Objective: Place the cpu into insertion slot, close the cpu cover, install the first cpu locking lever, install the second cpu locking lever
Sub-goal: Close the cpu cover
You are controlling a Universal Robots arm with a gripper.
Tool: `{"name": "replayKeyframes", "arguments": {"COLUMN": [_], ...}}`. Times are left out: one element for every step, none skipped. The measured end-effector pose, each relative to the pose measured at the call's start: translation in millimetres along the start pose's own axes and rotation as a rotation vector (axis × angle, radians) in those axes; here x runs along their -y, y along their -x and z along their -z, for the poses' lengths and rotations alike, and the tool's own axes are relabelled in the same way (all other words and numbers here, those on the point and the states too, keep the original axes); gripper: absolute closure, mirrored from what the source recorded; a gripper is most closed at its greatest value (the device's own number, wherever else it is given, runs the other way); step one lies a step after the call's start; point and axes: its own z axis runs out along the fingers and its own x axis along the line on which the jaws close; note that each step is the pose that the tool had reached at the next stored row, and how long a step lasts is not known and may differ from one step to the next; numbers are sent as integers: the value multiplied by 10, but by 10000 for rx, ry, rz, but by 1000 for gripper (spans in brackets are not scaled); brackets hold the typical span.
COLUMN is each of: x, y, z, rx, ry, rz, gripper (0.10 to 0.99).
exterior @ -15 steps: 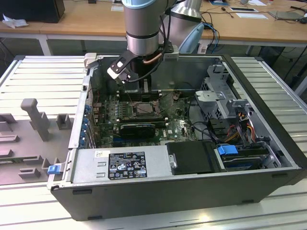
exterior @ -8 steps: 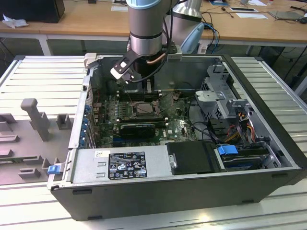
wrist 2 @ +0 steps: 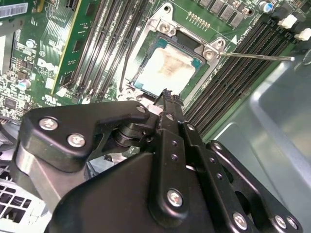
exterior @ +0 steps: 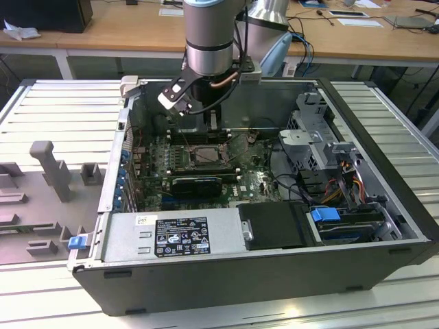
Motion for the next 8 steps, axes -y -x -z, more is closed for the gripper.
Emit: {"name": "replayKeyframes", "arguments": {"x": [-2, -3, -3, -4, -4, -5, -6, -7], "y": [-1, -1, -2, -2, -2, -3, -3, -3], "z": [22, 33, 39, 46, 57, 65, 75, 83], "rx": [0, 1, -2, 0, 1, 0, 1, 0], "ry": [0, 0, 1, 0, 0, 0, 0, 0], "rz": [0, 0, 0, 1, 1, 1, 0, 0], "gripper": [980, 980, 980, 980, 980, 980, 980, 980]}}
